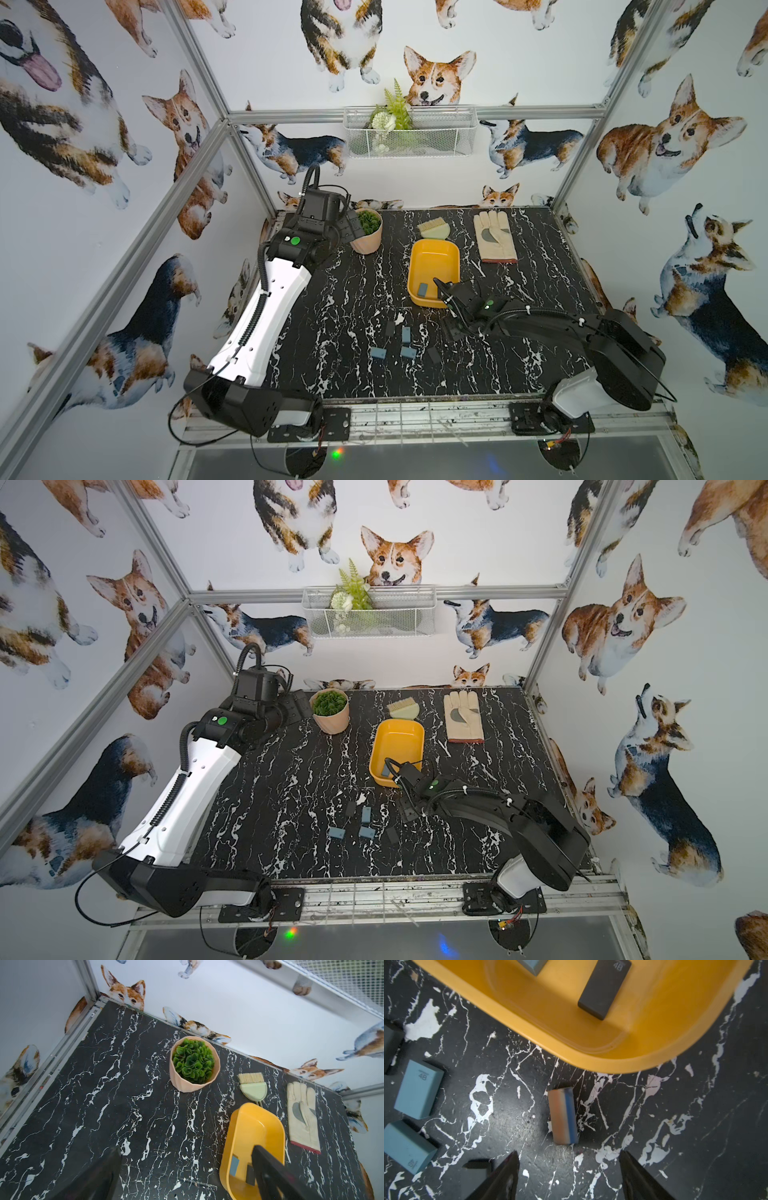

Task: Put the eraser in the storage box
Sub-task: Pick up the eraser from the center of the board.

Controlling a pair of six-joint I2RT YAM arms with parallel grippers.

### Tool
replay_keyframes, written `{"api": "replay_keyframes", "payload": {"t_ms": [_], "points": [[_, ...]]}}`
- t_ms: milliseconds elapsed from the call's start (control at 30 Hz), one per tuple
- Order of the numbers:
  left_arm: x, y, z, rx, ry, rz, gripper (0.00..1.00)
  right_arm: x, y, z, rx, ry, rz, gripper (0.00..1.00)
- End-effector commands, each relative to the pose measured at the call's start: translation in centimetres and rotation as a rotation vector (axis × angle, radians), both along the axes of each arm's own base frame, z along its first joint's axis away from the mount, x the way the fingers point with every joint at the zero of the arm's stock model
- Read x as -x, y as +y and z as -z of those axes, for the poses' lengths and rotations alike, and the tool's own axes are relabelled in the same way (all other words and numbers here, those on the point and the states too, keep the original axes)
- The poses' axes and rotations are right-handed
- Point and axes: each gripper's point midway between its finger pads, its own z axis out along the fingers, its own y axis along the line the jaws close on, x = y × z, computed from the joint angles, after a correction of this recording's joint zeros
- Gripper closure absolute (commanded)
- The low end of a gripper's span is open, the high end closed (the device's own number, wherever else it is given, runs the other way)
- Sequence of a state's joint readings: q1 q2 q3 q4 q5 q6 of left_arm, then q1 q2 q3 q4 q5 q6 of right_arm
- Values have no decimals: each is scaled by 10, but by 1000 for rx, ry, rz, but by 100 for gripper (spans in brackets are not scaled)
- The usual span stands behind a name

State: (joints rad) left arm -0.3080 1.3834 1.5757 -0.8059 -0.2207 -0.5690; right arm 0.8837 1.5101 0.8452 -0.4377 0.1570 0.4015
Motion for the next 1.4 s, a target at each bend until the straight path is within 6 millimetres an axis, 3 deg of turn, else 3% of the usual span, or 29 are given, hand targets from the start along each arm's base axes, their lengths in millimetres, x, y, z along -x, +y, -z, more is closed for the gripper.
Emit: {"api": "replay_keyframes", "payload": {"t_ms": [0,500,933,1267,1367], "points": [[-4,1,1,39,-14,20,0,-9,6,-2,-19,-37,33,22],[-8,18,26,60,28,-11,0,-16,13,17,-3,-30,30,36],[-7,25,31,75,33,-27,0,-15,19,26,-5,-10,13,50],[-7,27,37,80,41,-28,0,-16,21,29,1,-6,7,51],[-7,27,37,81,41,-28,0,-15,19,31,6,-1,5,59]]}}
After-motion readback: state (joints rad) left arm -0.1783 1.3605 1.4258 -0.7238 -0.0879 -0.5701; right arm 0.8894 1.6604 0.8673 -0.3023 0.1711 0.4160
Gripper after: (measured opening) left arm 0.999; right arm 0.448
